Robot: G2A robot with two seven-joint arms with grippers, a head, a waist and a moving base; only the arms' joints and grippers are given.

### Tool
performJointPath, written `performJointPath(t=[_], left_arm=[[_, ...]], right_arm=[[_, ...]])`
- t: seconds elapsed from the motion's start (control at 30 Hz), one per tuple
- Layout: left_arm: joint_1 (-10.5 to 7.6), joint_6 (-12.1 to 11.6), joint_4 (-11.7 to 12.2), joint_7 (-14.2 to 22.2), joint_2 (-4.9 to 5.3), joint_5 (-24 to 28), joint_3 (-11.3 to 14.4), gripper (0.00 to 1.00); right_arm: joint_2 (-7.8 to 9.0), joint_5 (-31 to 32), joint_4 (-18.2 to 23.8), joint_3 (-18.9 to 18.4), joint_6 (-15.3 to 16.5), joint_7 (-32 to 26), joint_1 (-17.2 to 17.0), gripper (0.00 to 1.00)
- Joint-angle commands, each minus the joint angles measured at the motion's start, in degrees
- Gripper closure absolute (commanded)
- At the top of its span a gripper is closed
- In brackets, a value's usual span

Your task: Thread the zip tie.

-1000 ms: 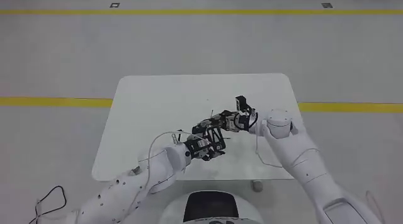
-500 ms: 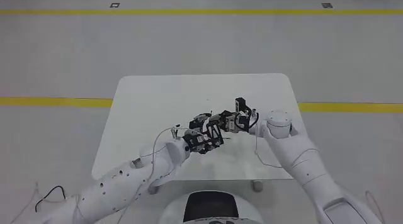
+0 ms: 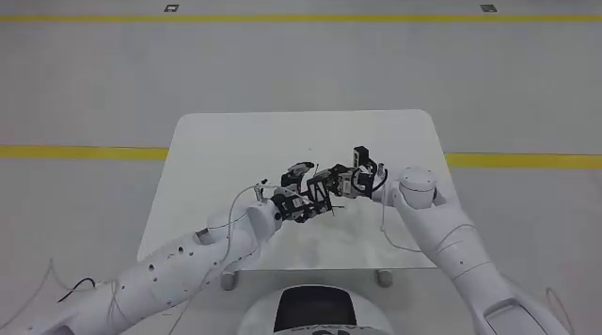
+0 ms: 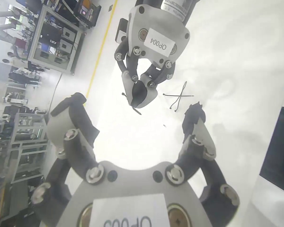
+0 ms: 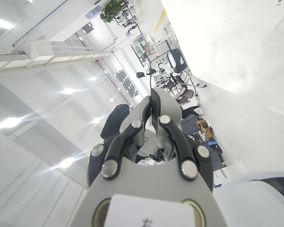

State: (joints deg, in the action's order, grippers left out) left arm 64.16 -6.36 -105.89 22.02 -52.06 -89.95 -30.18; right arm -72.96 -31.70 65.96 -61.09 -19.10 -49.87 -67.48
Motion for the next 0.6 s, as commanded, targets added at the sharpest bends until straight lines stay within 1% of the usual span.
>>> performJointPath(t=[0.0, 0.07, 0.1, 0.13, 0.17, 0.2, 0.3, 0.37, 0.47, 0.5, 0.57], left_arm=[[-0.06, -0.31, 0.25, -0.88, -0.02, 0.0, 0.0, 0.0], [-0.18, -0.56, 0.42, -1.18, 0.03, 0.0, -0.01, 0.0], [-0.24, -0.69, 0.43, -1.4, 0.06, 0.0, 0.02, 0.13], [-0.27, -0.72, 0.48, -1.64, 0.11, 0.0, 0.04, 0.35], [-0.3, -0.73, 0.48, -1.79, 0.15, 0.0, 0.06, 0.51], [-0.42, -0.9, 0.51, -1.88, 0.21, 0.0, 0.13, 0.56], [-0.64, -0.78, 0.61, -1.76, 0.4, 0.0, 0.49, 0.64], [-0.52, -0.29, 0.55, -1.92, 0.46, 0.0, 0.63, 0.65], [-0.87, -0.47, 0.6, -1.88, 0.6, 0.0, 0.93, 0.71], [-0.94, -0.44, 0.64, -1.92, 0.62, 0.0, 1.05, 0.72], [-1.05, -0.44, 0.77, -1.92, 0.67, 0.0, 1.37, 0.7]], right_arm=[[0.03, -0.16, 0.58, -0.03, 0.11, 0.9, -0.46, 1.0], [0.13, -0.25, 0.85, -0.2, -0.05, 1.03, -0.63, 1.0], [0.17, -0.29, 1.0, -0.26, -0.1, 1.05, -0.71, 1.0], [0.23, -0.38, 1.18, -0.34, -0.1, 1.05, -0.83, 1.0], [0.27, -0.45, 1.32, -0.4, -0.05, 1.05, -0.92, 1.0], [0.3, -0.54, 1.46, -0.45, 0.05, 0.99, -1.02, 1.0], [0.42, -0.62, 1.77, -0.59, 0.25, 1.06, -1.26, 1.0], [0.51, -0.58, 2.03, -0.66, 0.29, 1.11, -1.39, 1.0], [0.66, -0.45, 2.5, -0.75, 0.21, 1.08, -1.57, 1.0], [0.7, -0.41, 2.63, -0.78, 0.18, 1.09, -1.63, 1.0], [0.8, -0.44, 2.88, -0.91, 0.13, 1.16, -1.78, 1.0]])
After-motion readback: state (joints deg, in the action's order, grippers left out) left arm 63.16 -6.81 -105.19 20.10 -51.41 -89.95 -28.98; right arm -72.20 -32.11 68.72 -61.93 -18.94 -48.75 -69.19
